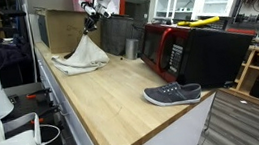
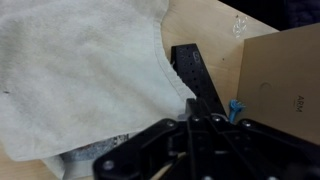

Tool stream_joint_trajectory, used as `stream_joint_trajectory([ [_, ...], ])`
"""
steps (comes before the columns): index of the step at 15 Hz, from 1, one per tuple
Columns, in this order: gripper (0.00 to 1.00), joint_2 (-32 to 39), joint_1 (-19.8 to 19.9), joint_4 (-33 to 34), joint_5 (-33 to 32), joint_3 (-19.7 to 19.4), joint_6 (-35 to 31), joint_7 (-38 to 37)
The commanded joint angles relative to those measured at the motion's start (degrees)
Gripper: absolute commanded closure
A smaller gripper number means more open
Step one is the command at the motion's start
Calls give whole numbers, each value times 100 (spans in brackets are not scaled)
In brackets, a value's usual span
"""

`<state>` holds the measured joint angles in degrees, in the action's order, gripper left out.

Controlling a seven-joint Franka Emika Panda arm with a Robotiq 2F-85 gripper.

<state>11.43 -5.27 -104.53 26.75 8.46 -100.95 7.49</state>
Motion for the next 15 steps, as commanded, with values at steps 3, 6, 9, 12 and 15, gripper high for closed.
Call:
stream_joint_trajectory([
  [3, 100, -31, -41, 107, 285, -11, -35, -475],
  [6, 100, -34, -48, 96, 344, -20, -90, -666],
  [9, 100, -38, -62, 84, 327, -27, -155, -871],
  [12, 100, -36, -53, 131, 351, -27, -143, -1020],
  [15, 100, 315, -335, 593, 375, 136, -310, -1608],
])
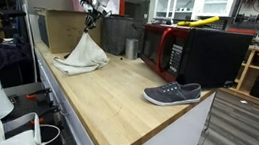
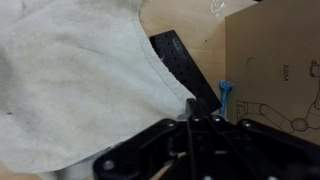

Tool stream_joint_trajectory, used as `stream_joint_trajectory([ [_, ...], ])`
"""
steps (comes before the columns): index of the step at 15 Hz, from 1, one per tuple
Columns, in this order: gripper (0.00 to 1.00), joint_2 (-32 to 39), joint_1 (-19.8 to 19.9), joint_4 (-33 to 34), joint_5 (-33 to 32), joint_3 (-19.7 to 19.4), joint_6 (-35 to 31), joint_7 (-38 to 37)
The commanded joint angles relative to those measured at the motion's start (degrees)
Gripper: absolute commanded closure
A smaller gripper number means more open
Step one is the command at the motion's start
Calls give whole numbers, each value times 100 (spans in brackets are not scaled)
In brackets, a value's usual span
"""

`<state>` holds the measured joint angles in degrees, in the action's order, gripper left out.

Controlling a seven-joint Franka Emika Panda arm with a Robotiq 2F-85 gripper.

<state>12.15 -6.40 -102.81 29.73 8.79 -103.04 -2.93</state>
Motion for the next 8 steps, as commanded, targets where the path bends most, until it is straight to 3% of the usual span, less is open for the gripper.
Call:
stream_joint_trajectory([
  [1, 100, 306, -296, 533, 30, 129, -104, -771],
  [5, 100, 561, -555, 957, -84, 169, -97, -1444],
  [6, 73, 614, -587, 1034, -109, 151, -112, -1540],
  [7, 72, 641, -597, 1077, -120, 134, -143, -1595],
  [8, 65, 644, -572, 1082, -95, 114, -231, -1579],
])
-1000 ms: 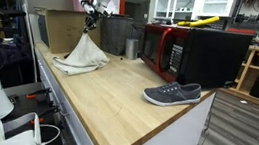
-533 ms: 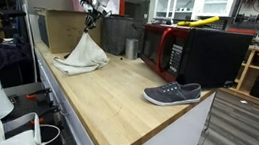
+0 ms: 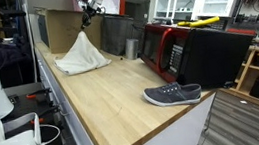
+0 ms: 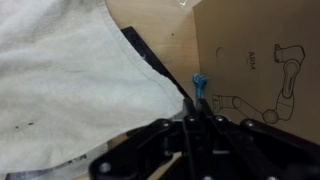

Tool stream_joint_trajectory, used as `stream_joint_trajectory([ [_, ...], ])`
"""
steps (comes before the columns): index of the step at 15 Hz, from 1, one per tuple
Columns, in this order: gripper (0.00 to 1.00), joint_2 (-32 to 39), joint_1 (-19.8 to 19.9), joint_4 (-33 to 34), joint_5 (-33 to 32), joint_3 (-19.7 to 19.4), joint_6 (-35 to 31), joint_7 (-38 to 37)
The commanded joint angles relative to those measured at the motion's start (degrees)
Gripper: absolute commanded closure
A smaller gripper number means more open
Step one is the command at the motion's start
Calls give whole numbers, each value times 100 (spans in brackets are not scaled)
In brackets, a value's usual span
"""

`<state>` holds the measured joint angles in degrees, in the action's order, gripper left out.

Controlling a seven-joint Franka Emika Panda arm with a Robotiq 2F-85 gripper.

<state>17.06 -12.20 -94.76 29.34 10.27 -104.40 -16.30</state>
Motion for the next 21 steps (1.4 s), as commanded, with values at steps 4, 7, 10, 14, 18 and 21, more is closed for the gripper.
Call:
stream_joint_trajectory([
  [4, 36, 139, 247, 296, 14, -168, -347, 0],
  [7, 15, 360, 537, 570, -134, -294, 152, 410],
  [10, 0, 748, 726, 832, -683, -412, 641, 1193],
  [14, 0, 1347, 808, 1110, -1460, -407, 924, 2338],
  [18, 0, 1916, 766, 1393, -2008, -345, 919, 3060],
  [21, 0, 2262, 760, 1649, -2350, -352, 865, 3304],
])
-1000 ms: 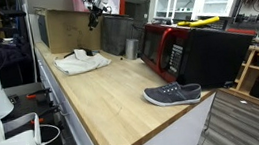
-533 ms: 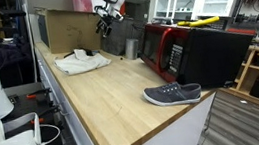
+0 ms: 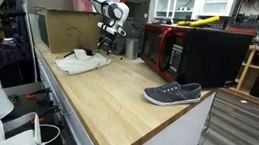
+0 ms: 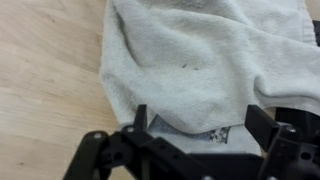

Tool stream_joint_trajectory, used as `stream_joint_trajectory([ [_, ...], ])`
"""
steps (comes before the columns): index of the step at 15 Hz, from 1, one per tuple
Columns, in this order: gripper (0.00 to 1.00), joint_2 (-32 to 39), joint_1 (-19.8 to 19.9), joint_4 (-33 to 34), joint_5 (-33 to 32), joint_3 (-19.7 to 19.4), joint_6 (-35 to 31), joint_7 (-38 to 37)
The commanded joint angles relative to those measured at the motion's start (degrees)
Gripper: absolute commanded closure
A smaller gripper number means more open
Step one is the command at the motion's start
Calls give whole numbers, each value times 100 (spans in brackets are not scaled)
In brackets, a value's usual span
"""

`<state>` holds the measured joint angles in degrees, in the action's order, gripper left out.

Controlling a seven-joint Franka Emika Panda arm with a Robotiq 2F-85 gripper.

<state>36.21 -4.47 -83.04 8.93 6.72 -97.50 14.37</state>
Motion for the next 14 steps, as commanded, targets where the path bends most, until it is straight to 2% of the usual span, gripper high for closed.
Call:
stream_joint_trajectory([
  [1, 0, 433, -12, 555, -426, -4, 144, 309],
  [5, 0, 677, -4, 748, -807, 18, 88, 681],
  [11, 0, 900, 24, 653, -1271, 32, -11, 1148],
  [12, 25, 940, 47, 659, -1257, 54, 72, 1200],
  [13, 26, 964, 60, 667, -1264, 63, 129, 1229],
  [14, 32, 967, 77, 655, -1257, 75, 196, 1261],
])
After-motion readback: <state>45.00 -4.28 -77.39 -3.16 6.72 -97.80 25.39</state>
